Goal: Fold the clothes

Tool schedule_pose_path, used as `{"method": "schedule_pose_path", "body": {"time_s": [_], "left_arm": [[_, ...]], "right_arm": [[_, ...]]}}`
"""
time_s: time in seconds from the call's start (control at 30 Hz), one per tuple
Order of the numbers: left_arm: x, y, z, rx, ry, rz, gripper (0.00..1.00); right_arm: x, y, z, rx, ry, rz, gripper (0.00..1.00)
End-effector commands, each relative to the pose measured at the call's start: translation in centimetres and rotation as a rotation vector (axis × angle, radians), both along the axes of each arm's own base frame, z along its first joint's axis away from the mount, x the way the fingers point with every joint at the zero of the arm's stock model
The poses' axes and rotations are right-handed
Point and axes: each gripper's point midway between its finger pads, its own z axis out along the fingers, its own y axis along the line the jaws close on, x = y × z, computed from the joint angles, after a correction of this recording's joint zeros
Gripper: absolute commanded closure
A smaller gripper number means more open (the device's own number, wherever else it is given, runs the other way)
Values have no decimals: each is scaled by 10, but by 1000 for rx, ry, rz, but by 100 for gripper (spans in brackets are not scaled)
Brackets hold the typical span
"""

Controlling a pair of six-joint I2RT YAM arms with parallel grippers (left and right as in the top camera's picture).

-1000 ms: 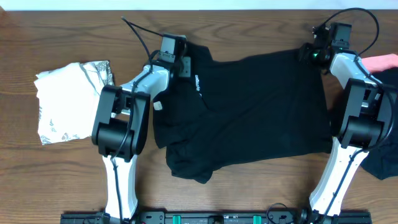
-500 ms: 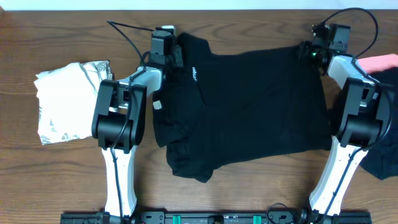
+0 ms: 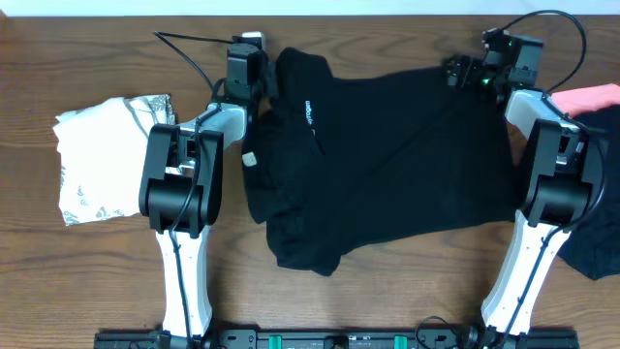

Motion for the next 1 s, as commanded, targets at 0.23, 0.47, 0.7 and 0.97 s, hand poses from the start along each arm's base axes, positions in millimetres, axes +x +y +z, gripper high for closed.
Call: {"method": "schedule_pose_path", "body": {"time_s": [0.23,0.47,0.7,0.97], "left_arm": [[-34,3,55,20,230,-19,79],[-90,12,116,39,332,-22,71],[-135,15,130,56,446,-32,68],[-116,5,118,48,409,-41,62]], "right_arm": [[-21,-12,36,206,10,36,1],[-78,-50,78,-40,214,-128,1],[-161,-45,118,-114,428,-147,1],[-211,-19,115,-18,612,-89,3]]}}
